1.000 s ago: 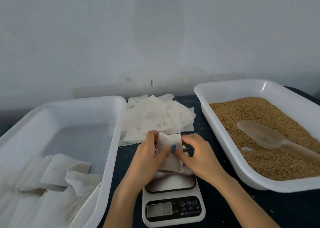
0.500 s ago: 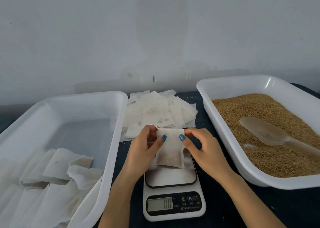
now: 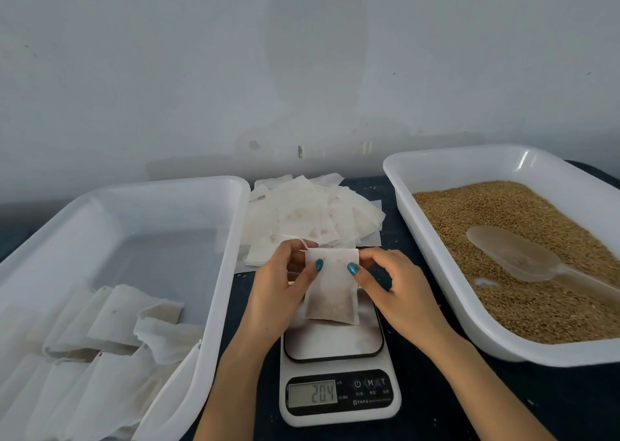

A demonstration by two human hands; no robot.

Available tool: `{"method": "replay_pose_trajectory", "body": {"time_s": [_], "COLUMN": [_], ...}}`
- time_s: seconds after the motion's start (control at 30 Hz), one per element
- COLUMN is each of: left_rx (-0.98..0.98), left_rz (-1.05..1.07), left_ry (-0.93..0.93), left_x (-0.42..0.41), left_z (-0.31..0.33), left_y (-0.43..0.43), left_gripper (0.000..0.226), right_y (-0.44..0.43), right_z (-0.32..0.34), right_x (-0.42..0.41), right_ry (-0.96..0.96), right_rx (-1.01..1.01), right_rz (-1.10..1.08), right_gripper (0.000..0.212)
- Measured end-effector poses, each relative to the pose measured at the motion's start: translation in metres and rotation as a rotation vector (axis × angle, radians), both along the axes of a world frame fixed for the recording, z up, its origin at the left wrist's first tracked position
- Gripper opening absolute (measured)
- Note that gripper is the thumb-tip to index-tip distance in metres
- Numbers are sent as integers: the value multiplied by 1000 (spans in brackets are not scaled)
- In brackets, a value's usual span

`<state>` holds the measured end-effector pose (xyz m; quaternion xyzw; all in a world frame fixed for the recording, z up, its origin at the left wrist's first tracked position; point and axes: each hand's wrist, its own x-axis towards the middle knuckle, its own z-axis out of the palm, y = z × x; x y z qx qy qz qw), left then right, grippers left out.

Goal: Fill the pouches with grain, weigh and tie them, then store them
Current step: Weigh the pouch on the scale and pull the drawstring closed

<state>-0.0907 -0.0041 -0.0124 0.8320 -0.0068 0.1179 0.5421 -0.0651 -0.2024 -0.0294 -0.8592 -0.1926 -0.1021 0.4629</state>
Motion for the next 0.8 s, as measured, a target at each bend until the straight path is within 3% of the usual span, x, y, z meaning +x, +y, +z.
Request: {"method": "replay_pose_trajectory", "body": {"time_s": [0.2,0.3,0.43,0.6,0.7,0.8], "left_rx": [128,329,566,929,867,842], "left_rz": [-24,5,126,283,337,453], "left_ry": [-28,-109,-233,-87,-134,-63], "left_x": [-4,-11,-32,-64,-84,-89], "left_z": [3,10,36,86,116,125], "left_y": [-4,-12,-29,-25,-3,39], "left_gripper": [22,11,17,36,42,16], "right_y": [2,3,9,39,72,111], "right_z": [3,4,15,49,77,101], "right_x": [-2,-2,-2,-7,-7,-8], "right_ry": [-23,-43,17,40,69,37], "right_rx": [1,22,164,280,356,342], "right_rz": [11,8,82,259,395,482], "right_gripper": [43,37,20,8,17,12]}}
